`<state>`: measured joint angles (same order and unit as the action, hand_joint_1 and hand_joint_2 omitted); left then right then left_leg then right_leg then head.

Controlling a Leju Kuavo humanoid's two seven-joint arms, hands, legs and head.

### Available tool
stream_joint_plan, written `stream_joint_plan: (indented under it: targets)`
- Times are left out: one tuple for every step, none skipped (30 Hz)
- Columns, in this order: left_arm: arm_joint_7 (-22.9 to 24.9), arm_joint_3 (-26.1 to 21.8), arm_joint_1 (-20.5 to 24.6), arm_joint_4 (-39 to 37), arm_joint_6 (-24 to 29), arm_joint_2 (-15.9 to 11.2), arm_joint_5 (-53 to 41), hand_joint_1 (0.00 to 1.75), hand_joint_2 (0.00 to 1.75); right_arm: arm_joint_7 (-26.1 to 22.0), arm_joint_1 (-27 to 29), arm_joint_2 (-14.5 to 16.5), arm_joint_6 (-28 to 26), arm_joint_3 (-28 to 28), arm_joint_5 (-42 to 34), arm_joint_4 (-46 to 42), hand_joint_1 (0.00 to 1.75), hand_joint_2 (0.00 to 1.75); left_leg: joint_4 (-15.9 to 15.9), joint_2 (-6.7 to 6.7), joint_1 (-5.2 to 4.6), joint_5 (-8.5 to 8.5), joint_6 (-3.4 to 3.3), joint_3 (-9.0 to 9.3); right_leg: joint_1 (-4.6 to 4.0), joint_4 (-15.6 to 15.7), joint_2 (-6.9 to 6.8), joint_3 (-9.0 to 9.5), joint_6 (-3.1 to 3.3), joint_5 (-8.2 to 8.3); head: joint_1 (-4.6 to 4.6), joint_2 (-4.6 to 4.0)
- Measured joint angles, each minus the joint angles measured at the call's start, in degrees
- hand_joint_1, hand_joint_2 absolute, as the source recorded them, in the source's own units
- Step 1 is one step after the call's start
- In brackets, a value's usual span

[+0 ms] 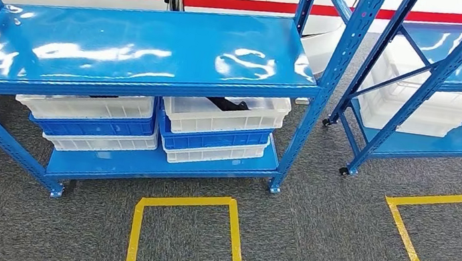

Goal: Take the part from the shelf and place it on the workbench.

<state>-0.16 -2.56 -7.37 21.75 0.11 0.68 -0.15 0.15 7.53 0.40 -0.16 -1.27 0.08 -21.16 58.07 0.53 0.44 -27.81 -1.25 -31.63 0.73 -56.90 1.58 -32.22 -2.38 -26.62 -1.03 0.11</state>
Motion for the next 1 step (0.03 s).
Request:
stream_joint_plan:
  targets:
    - [0.01,0.14,-0.01,0.03,0.0,-0.02,0.02,0.0,1.75,0.0,0.01,-0.01,0.0,0.04,-0.02,-0.03,0.0,0.0,0.0,0.0,0.0,0.0,0.0,0.0,0.0,0.0,0.0,0.0,0.0,0.0,0.01,0.0]
